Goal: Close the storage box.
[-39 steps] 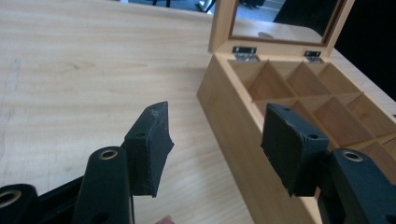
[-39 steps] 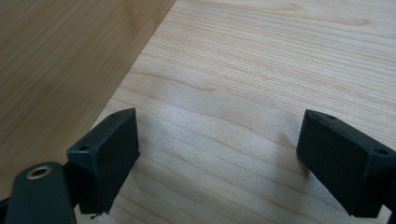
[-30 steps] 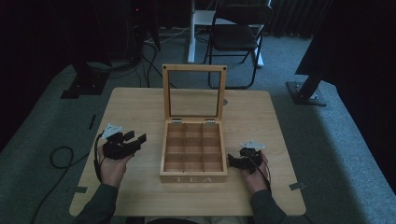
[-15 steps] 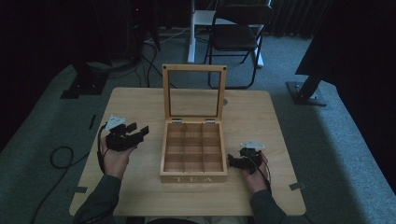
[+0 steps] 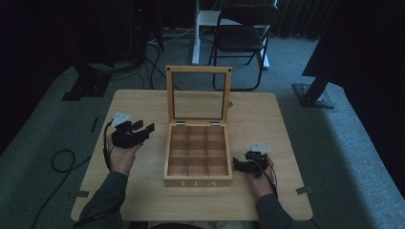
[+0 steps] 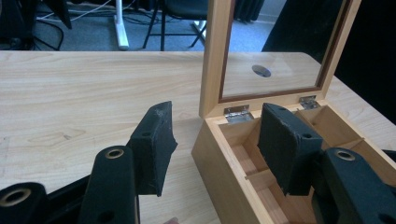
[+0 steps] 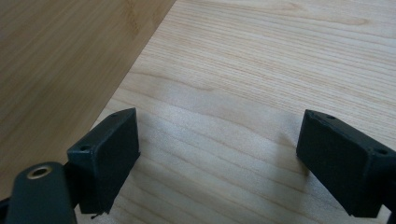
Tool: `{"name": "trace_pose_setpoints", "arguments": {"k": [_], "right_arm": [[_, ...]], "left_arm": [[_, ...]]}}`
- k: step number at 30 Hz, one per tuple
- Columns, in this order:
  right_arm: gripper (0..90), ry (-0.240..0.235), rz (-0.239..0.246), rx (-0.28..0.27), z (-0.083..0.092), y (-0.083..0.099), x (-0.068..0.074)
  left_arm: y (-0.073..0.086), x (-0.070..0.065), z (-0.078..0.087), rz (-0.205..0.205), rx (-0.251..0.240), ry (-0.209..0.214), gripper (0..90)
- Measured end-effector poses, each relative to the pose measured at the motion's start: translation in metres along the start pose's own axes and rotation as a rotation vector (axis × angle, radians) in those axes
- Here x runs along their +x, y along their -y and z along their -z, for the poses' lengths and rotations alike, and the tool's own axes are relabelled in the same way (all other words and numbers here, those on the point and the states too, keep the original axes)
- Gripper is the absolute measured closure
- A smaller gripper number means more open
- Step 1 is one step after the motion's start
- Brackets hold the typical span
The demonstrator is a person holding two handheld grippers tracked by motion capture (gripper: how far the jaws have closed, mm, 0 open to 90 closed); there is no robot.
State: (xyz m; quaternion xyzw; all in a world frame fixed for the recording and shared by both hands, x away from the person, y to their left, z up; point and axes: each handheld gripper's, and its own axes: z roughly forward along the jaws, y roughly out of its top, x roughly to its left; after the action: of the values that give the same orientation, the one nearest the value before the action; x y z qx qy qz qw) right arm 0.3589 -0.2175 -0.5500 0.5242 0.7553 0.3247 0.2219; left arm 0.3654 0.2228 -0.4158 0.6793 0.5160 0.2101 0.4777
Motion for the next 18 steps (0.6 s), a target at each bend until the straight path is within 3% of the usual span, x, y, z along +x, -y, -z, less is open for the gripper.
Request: {"name": "trace_pose_setpoints", "arguments": {"k": [18], "right_arm": [[12.7,0.0,0.001,0.0,0.0,0.0,0.0]], "left_arm": [[-0.015,0.008,-0.018,-0.015,-0.002,-0.033,45.9]]}}
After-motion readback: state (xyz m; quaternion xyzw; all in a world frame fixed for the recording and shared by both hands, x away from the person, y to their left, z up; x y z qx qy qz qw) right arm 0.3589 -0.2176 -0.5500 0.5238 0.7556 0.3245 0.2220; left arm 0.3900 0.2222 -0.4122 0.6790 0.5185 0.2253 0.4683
